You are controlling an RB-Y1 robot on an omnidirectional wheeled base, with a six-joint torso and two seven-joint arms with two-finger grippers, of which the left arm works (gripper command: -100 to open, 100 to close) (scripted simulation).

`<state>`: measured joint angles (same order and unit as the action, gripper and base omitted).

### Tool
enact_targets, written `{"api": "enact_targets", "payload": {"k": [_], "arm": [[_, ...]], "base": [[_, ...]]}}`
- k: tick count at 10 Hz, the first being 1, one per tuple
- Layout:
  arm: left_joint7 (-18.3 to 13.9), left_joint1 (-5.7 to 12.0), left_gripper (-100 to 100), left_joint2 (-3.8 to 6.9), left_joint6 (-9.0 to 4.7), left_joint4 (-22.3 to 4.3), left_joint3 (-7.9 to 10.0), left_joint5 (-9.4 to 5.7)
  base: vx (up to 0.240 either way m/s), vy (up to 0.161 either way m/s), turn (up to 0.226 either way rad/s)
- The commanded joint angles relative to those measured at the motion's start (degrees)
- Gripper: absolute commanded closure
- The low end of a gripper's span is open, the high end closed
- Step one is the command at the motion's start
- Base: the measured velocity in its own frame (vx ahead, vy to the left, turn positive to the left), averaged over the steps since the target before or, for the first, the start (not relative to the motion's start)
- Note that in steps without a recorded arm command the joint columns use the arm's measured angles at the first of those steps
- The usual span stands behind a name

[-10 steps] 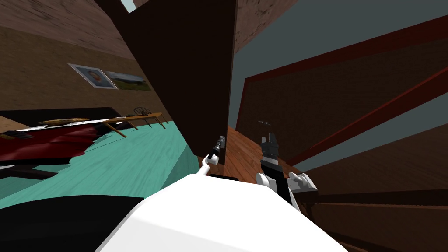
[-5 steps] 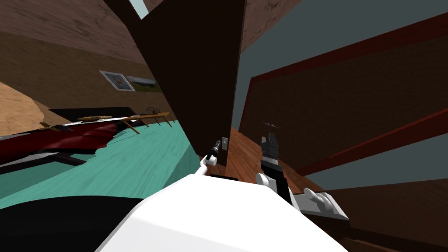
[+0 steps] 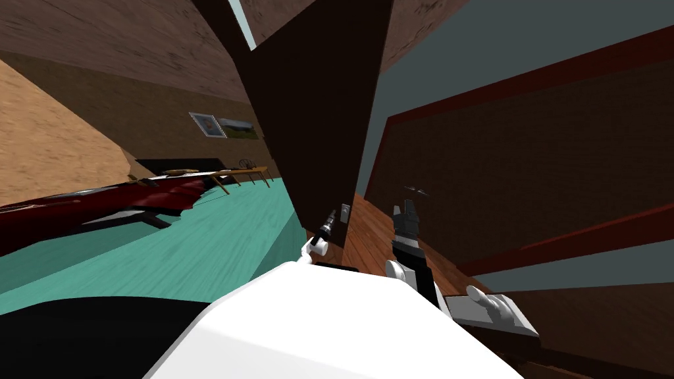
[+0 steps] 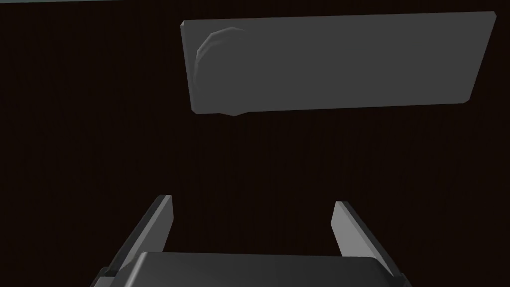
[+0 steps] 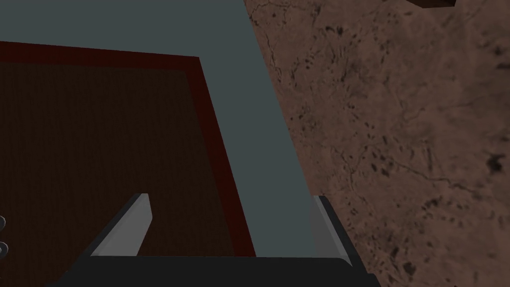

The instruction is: Push the door open

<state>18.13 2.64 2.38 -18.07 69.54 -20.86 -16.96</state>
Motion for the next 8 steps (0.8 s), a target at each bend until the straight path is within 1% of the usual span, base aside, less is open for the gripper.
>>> {"api": "enact_targets", "payload": {"k": [1,2,4,5,6,7,8], "arm": [[1.4,-1.88,-100,-0.46,0.31,2.0,-2.43,-0.87],[2.1,-2.82,-100,-0.91,0.42,3.0,-3.83,-1.42],[3.4,-4.5,-100,-2.13,0.62,4.7,-6.35,-2.41],[4.4,-5.74,-100,-3.48,0.76,6.0,-8.2,-3.13],[4.8,-6.31,-100,-4.3,0.83,6.6,-9.05,-3.46],[4.6,-6.06,-100,-3.78,0.84,6.4,-8.34,-3.13],[4.6,-5.88,-100,-2.23,0.94,6.3,-8.23,-3.13]], "base": [[-0.084,0.036,0.172],[-0.083,0.021,0.195],[-0.093,0.017,0.159],[-0.123,-0.001,0.174],[-0.12,-0.037,0.178],[-0.048,-0.022,0.03],[0.073,-0.005,-0.019]]}}
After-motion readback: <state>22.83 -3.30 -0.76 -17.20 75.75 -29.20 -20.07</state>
